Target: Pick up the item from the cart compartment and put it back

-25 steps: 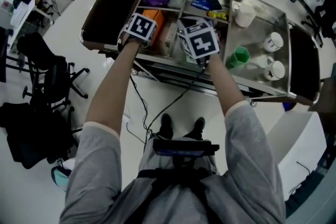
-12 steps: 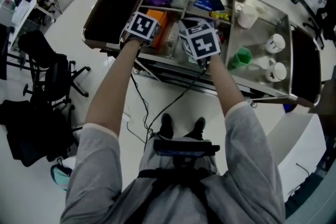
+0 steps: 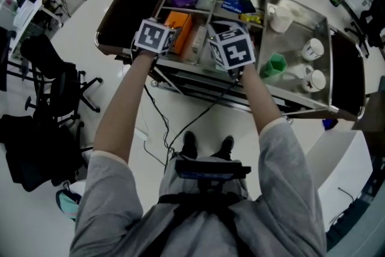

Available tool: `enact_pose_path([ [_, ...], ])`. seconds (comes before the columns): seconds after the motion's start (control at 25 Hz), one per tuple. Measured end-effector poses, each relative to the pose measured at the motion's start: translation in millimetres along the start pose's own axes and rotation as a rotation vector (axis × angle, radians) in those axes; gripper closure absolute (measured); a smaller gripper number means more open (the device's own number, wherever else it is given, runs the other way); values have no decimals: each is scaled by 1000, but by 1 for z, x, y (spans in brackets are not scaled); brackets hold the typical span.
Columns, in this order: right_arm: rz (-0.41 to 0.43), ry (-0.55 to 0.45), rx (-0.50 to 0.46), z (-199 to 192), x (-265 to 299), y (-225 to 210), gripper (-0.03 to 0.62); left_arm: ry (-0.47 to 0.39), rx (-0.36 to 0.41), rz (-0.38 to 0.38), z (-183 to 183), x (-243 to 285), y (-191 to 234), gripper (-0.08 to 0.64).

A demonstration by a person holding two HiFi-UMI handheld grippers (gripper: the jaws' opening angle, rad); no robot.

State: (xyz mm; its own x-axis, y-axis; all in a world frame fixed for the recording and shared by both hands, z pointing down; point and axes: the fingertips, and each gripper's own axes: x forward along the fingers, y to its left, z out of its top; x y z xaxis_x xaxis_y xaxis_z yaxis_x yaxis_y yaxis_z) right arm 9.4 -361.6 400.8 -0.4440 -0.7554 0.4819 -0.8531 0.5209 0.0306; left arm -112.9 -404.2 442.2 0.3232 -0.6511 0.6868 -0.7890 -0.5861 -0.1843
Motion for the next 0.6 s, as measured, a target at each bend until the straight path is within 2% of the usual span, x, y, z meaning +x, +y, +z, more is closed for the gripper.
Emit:
enact_pose_path([
  [0.2,-8,-15,-5,1,-16,5,583,-142,-11,8,9,-38,-9,427],
  [0.32,-2,-39,9,2,-29,9,583,-234,-57,9,8,-60,-15,540],
  [0.44,6,-63,23,0,-46,16,583,-328,-116,-34,7,-82,-29,558],
  [0.6,24,-90,26,-8,-70,28,583,-403,-164,-65,-5,-111,-44,558],
])
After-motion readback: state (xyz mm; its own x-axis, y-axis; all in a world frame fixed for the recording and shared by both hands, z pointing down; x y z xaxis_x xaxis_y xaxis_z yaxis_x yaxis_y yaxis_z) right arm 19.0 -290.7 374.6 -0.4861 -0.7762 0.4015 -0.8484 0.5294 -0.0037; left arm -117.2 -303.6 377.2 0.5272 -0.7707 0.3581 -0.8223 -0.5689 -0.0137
